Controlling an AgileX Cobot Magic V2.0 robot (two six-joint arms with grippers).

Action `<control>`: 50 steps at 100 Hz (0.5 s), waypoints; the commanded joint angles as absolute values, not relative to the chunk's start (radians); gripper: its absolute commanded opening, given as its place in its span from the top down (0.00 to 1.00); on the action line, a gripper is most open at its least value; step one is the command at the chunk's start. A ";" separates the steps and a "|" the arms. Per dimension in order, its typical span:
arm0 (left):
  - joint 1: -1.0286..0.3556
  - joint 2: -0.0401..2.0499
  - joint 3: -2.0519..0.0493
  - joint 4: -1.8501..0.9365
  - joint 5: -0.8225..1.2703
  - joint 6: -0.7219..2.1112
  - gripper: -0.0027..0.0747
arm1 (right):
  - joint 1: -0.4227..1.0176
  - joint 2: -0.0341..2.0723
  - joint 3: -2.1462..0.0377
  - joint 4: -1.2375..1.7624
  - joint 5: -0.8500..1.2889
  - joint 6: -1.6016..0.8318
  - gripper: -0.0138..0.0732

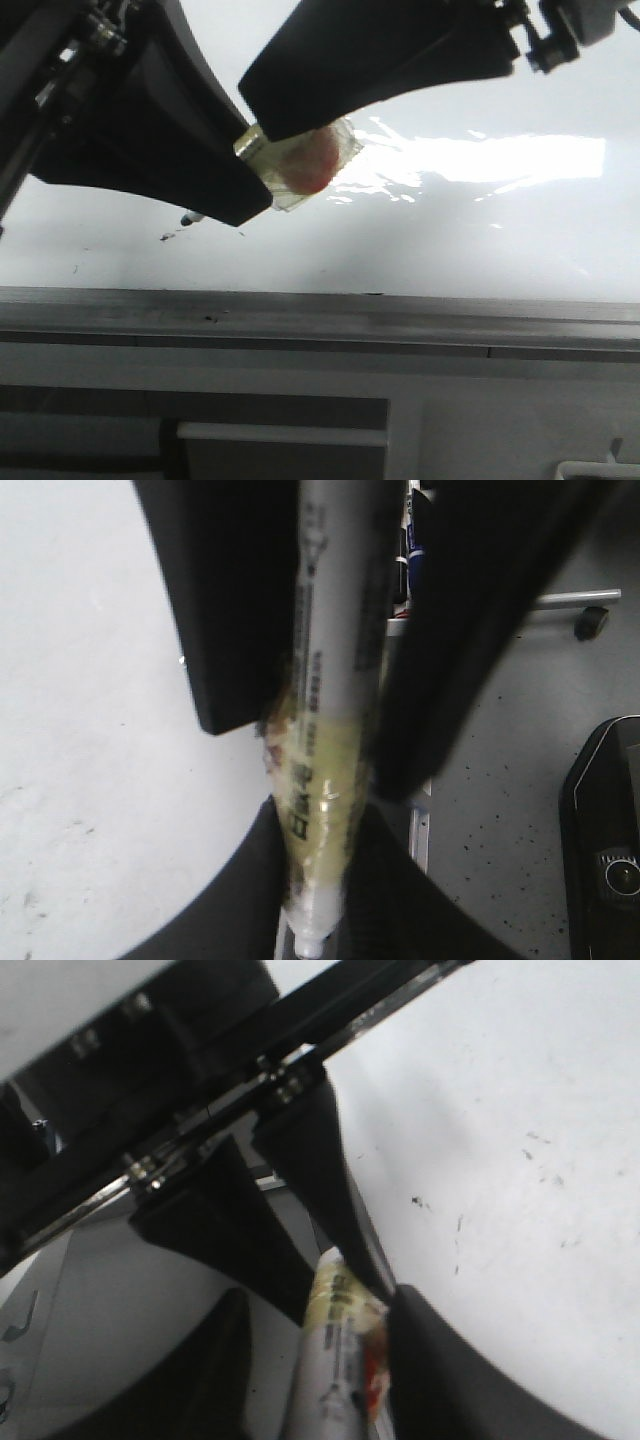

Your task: Write number 5 on whiteboard

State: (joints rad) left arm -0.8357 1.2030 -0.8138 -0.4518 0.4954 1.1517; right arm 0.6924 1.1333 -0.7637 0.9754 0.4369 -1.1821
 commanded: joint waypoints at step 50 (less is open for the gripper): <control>-0.841 1.169 -0.847 -0.489 0.361 1.087 0.45 | 0.697 1.109 -0.797 1.017 0.447 -1.196 0.91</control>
State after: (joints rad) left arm -0.8357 1.2030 -0.8138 -0.4574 0.4652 1.1357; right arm 0.6905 1.1340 -0.7637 0.9801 0.4320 -1.1956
